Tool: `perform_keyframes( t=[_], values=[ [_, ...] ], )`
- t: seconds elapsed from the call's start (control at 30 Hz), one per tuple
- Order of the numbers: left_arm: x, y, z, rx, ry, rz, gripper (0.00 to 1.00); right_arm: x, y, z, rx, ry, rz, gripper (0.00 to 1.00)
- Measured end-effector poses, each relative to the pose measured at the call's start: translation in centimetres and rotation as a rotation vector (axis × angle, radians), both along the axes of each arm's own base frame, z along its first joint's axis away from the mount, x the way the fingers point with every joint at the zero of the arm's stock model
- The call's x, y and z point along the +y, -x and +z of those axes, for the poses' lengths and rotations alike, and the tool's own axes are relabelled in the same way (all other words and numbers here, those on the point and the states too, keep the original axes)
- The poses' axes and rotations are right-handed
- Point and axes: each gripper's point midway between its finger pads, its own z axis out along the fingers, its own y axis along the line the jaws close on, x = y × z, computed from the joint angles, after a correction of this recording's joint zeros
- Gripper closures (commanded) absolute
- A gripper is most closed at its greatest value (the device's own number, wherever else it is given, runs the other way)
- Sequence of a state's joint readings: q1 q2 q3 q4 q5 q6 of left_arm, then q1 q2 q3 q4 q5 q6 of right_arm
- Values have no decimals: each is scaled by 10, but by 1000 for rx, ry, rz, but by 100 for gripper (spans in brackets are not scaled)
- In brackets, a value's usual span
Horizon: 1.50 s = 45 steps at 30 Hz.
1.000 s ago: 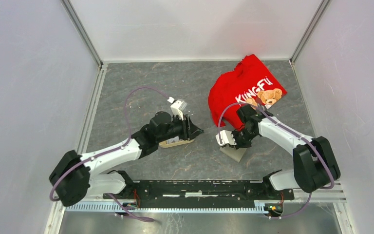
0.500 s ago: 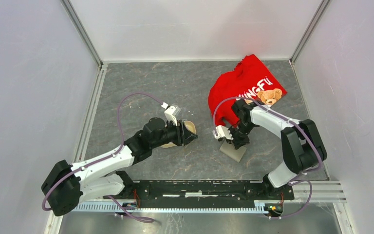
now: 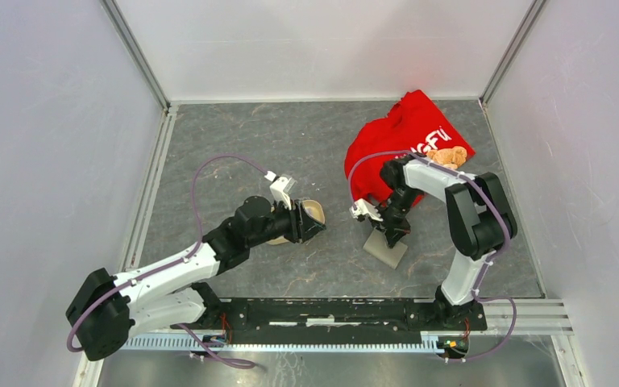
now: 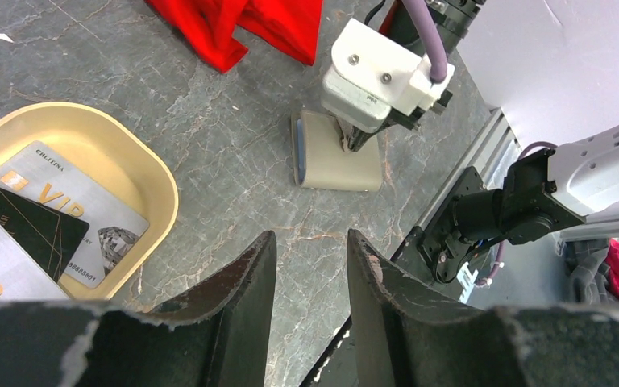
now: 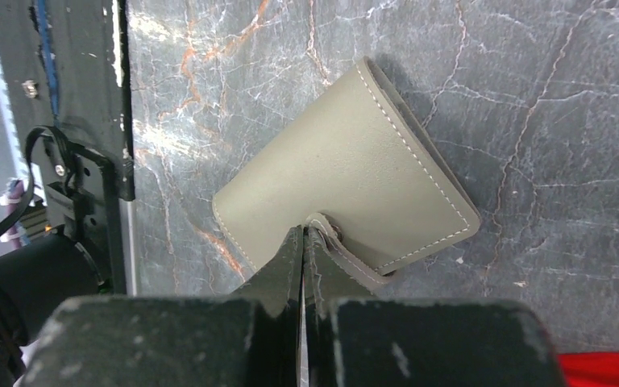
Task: Put the credit cards into the card holder
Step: Close the card holder at the center of the board.
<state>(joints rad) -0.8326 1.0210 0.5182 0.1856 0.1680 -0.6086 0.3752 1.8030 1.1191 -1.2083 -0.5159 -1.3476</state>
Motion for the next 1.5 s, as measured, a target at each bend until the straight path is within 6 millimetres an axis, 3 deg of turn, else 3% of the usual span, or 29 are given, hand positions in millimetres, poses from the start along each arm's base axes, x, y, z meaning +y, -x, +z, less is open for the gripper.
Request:
perform_keyframes(
  t=[0.33,1.37,1.5],
  values=[
    [0,4,-4,10,-2,-15,56,1,4,-2,176,-14,-51,100],
    [-3,9,-22,59,-1,-34,58,-3,2,-6,587,74,-495,96],
    [-4,11,-22,60,0,-40,57,-2,3,-5,633,85,-523,87]
  ],
)
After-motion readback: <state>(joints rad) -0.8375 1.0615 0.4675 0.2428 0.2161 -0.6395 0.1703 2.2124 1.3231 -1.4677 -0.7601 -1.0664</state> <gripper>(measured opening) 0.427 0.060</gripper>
